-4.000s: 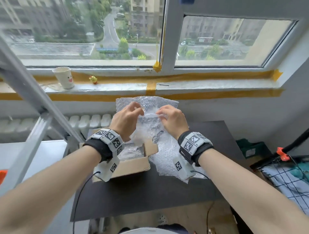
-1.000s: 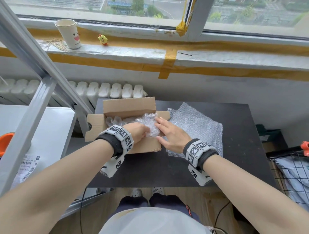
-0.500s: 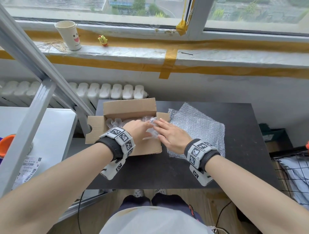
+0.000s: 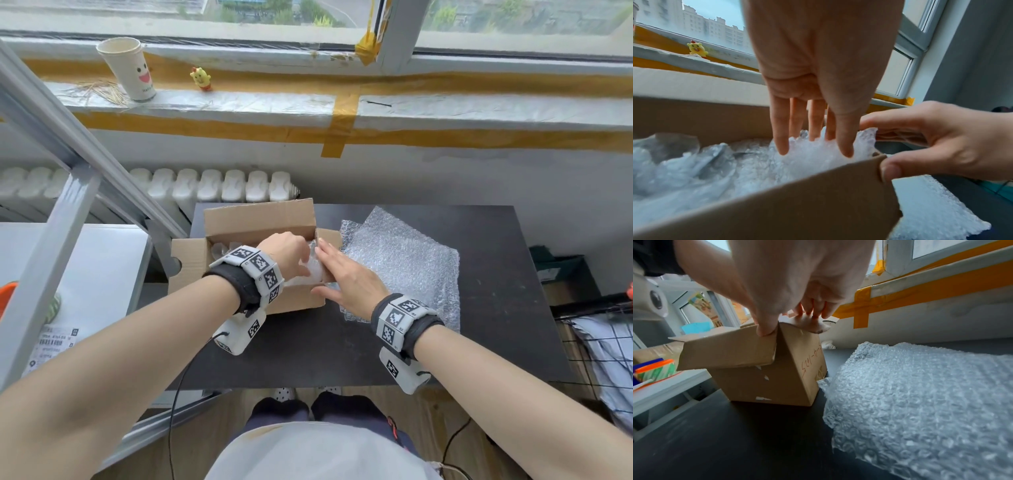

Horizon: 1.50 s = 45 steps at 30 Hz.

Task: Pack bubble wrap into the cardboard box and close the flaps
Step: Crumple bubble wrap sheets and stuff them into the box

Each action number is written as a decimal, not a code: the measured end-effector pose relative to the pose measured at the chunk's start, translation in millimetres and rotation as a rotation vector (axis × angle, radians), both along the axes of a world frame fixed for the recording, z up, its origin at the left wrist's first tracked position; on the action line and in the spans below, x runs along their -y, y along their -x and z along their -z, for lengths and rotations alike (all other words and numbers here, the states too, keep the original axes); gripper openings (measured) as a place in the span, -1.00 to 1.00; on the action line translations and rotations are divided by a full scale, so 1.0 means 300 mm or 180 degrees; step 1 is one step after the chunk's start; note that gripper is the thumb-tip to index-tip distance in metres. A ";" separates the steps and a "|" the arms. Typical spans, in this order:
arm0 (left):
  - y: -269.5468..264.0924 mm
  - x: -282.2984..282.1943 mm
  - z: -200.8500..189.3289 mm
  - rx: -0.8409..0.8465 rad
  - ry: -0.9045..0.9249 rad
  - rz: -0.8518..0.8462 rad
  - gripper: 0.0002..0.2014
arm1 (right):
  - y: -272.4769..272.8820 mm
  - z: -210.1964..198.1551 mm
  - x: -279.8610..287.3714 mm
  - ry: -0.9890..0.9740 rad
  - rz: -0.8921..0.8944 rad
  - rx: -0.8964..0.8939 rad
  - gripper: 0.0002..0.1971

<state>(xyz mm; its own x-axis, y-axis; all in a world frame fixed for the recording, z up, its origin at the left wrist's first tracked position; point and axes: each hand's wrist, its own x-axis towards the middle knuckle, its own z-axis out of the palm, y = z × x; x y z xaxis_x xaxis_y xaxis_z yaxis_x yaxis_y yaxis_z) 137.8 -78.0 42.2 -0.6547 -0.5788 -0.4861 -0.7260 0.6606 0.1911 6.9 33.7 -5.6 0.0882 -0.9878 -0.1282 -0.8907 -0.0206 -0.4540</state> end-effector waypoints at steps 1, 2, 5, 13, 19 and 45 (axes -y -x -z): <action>-0.011 -0.007 0.002 -0.0038 0.0006 0.0050 -0.71 | -0.003 0.001 0.003 -0.0047 0.0020 0.0007 -0.24; -0.023 -0.017 0.003 -0.0098 0.0012 0.0088 -0.70 | -0.006 -0.001 0.006 -0.0088 0.0015 0.0005 -0.24; -0.058 -0.053 0.002 -0.0362 0.0212 0.0119 -0.61 | -0.008 -0.003 0.012 -0.0168 -0.0012 0.0004 -0.26; 0.009 -0.019 0.003 0.0172 0.0068 0.0120 -0.72 | -0.004 0.007 0.005 -0.0085 -0.0050 0.0099 -0.27; 0.086 -0.015 0.036 0.0192 -0.0008 -0.0189 -0.82 | -0.006 -0.006 0.006 -0.0188 -0.0019 0.0151 -0.25; -0.233 -0.130 0.104 -0.0425 0.0853 -0.0848 -0.49 | -0.030 -0.030 -0.010 -0.0352 0.0079 -0.0018 -0.25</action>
<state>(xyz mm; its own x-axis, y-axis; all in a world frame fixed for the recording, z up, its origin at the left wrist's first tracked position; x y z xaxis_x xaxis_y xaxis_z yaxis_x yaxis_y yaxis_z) 207.8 -39.0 11.1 -0.5117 -0.8316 -0.2158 -0.8591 0.4918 0.1419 16.0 36.8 3.4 0.0630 -0.9695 -0.2370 -0.8930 0.0513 -0.4472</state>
